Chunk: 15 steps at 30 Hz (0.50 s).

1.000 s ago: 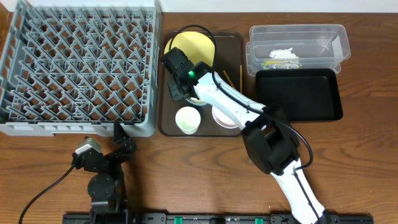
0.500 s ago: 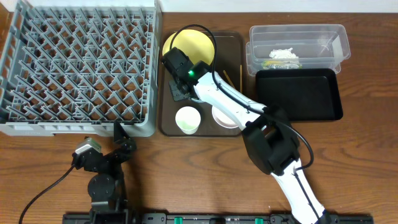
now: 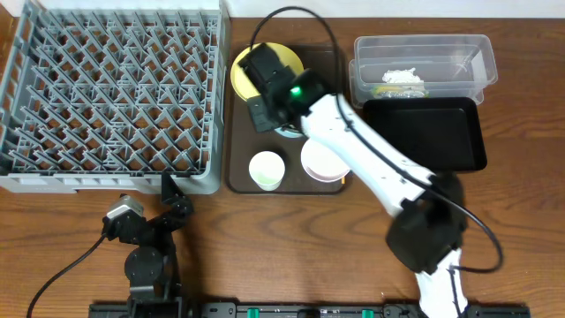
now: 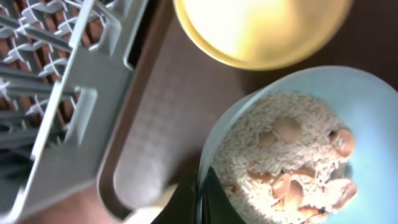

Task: Sort waste into correct bins and load items into the dishwasher
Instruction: 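Grasp the rim of the light-blue rice bowl with the right gripper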

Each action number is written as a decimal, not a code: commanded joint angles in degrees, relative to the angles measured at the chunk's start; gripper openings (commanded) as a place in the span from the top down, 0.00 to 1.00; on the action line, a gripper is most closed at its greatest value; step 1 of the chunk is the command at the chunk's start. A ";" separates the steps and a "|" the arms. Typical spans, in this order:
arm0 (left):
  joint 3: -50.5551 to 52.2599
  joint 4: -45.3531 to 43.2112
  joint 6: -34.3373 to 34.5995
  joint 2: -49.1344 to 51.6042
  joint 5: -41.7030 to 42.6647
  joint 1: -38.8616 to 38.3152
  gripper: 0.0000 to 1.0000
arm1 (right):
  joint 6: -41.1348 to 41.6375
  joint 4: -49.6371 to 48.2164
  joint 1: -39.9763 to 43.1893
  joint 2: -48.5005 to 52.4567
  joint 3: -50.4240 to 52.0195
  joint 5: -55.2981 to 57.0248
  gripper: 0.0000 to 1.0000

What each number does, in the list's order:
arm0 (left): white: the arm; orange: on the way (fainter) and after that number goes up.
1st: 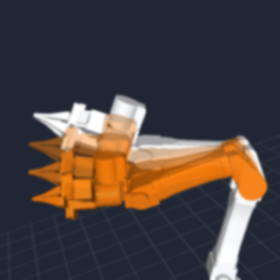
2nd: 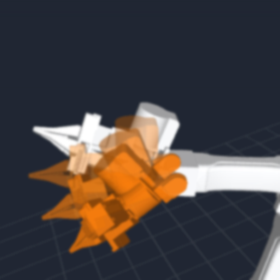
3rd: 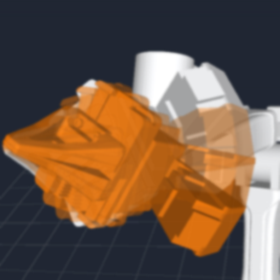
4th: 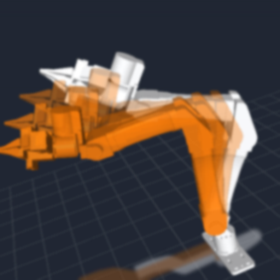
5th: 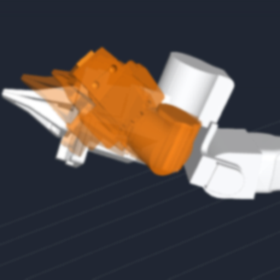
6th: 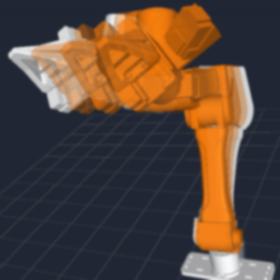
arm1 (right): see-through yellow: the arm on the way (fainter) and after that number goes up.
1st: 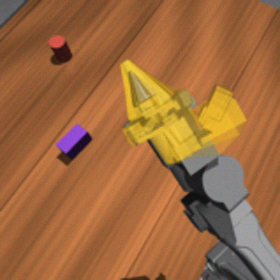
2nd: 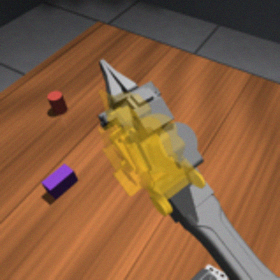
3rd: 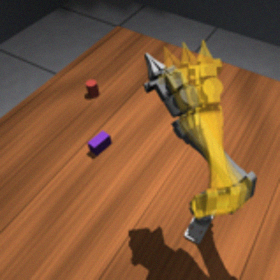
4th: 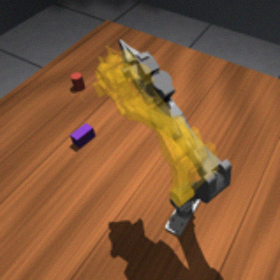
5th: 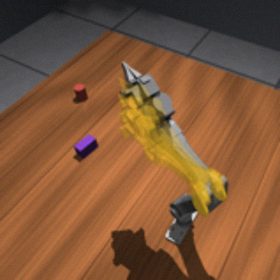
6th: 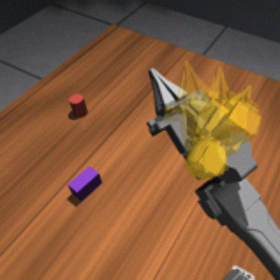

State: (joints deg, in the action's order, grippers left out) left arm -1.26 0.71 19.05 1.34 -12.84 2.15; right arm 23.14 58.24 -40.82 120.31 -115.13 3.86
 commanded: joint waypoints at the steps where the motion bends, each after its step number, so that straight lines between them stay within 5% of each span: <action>1: 1.01 2.21 -1.03 0.02 -1.51 -0.24 0.00 | -1.11 3.67 2.14 -2.49 -0.37 0.66 0.99; 15: 1.01 2.21 -1.03 0.02 -1.51 -0.24 0.00 | -0.90 17.00 3.87 -7.19 -0.35 3.45 0.99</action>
State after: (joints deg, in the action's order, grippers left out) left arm -1.26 0.71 19.05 1.34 -12.84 2.15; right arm 22.94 74.41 -37.30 116.60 -115.11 5.82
